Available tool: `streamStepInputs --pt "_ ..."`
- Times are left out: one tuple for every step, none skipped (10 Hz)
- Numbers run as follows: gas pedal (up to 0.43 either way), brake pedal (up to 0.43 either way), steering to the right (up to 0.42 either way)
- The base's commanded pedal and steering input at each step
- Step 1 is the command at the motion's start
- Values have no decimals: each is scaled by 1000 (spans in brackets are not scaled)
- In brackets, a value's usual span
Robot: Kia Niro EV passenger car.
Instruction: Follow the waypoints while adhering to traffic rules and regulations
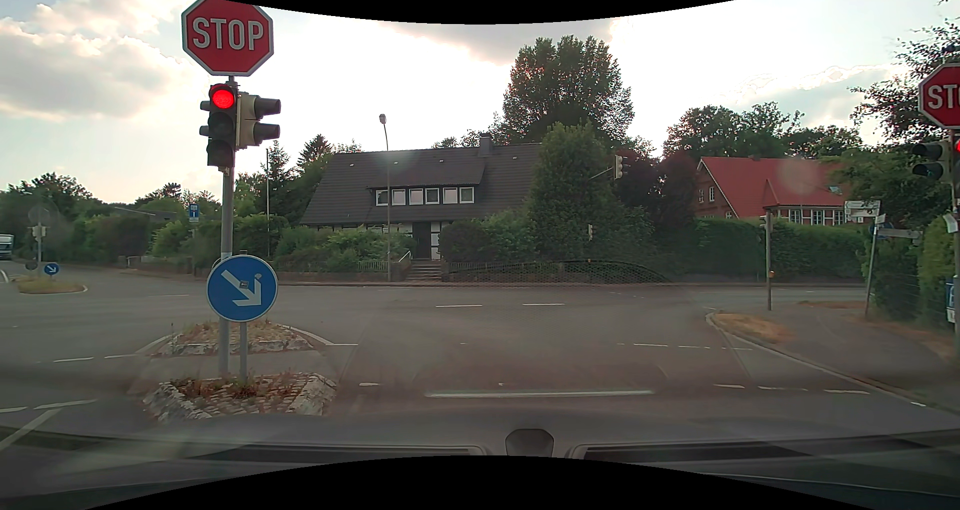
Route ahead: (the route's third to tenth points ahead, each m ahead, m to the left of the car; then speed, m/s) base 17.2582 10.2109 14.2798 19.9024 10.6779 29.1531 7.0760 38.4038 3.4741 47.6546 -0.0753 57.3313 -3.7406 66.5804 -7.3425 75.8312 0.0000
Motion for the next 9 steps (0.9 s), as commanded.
streamStepInputs --pt "0 250 -5" --pt "0 250 -5" --pt "0 250 -5" --pt "0 250 -6" --pt "0 250 -5" --pt "0 250 -5" --pt "0 250 -5" --pt "0 250 -5" --pt "0 250 -5"
